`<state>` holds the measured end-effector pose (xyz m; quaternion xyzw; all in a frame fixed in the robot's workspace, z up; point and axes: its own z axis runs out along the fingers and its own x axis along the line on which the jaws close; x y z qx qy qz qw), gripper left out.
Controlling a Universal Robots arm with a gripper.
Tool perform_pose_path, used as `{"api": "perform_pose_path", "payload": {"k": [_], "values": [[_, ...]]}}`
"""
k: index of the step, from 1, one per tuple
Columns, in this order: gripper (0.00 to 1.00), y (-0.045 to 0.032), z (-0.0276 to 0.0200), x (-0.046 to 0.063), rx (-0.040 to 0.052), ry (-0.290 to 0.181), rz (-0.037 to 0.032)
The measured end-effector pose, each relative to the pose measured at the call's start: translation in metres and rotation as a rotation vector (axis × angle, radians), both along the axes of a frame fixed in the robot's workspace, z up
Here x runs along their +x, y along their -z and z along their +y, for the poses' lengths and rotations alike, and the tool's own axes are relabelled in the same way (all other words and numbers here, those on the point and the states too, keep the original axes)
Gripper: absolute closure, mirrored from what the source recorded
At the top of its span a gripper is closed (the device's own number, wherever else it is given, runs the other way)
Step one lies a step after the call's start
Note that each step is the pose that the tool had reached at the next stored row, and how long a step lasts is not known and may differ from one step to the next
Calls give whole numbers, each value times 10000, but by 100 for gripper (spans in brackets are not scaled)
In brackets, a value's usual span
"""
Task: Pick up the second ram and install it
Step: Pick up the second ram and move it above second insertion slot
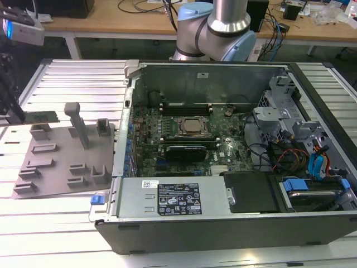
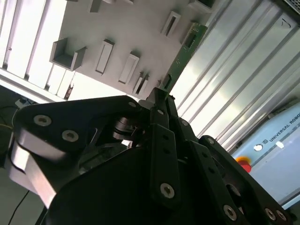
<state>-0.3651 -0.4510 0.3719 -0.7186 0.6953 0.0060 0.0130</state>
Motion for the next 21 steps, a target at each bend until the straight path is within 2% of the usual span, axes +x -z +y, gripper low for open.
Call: {"api": "perform_pose_path", "payload": {"k": [1,2,4,5,9,13,14,16,18,20,21], "values": [[89,-77,0,0,1,0,0],[89,-190,0,0,0,0,0],[89,-305,0,0,0,0,0],[89,-400,1,0,1,0,0],[89,-421,0,19,20,-2,3],[89,-418,1,265,13,0,1],[89,-418,1,393,10,0,2],[89,-416,1,558,7,1,1],[89,-414,1,851,4,1,1],[89,-412,1,947,4,-1,-1],[89,-413,1,1042,2,2,1]]}}
